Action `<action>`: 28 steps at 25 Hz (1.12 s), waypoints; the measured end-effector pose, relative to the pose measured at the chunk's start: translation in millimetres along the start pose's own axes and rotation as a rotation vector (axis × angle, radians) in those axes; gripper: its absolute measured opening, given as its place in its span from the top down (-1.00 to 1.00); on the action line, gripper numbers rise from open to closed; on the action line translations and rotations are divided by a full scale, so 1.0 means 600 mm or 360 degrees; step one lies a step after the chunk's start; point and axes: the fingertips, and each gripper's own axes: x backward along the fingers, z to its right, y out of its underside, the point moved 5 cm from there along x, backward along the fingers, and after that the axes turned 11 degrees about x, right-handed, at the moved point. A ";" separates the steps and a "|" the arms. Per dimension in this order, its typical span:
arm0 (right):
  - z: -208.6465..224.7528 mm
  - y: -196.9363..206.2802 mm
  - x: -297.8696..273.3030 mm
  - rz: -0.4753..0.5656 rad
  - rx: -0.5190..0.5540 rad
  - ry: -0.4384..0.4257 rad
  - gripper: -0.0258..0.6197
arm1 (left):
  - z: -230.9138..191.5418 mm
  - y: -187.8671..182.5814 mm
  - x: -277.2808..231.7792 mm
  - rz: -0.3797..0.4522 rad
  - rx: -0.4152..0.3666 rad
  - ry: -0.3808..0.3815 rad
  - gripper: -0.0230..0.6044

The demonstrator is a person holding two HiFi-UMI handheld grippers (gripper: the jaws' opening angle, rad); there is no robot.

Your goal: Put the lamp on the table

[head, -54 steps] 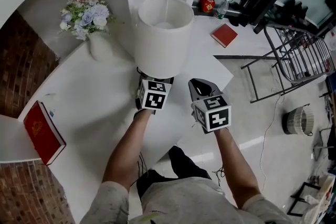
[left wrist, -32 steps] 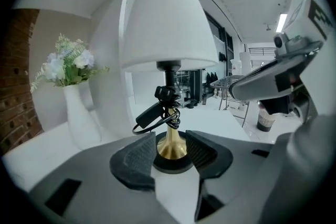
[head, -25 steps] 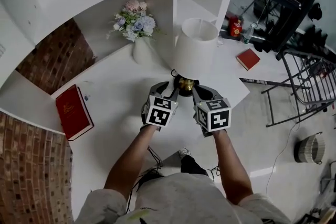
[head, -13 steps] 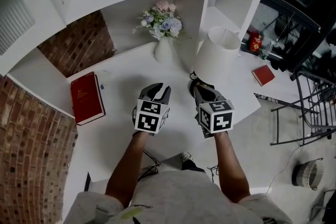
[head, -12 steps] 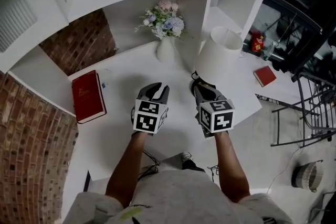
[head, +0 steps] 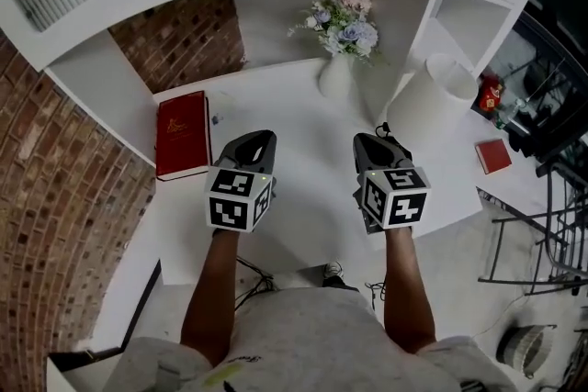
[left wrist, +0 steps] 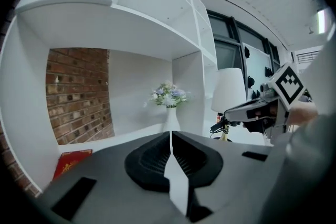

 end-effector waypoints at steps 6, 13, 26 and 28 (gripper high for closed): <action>-0.033 -0.013 -0.024 0.0024 0.0065 -0.0124 0.91 | -0.034 0.013 0.030 -0.0017 0.0021 -0.0072 0.93; -0.038 -0.020 -0.031 0.0038 0.0083 -0.0159 0.91 | -0.068 0.019 0.044 -0.0025 0.0090 -0.0176 0.93; -0.035 -0.030 -0.039 0.0065 0.0056 -0.0169 0.91 | -0.061 0.027 0.029 -0.0078 0.0091 -0.0141 0.93; -0.036 -0.030 -0.039 0.0069 0.0049 -0.0173 0.91 | -0.060 0.029 0.029 -0.0087 0.0088 -0.0136 0.93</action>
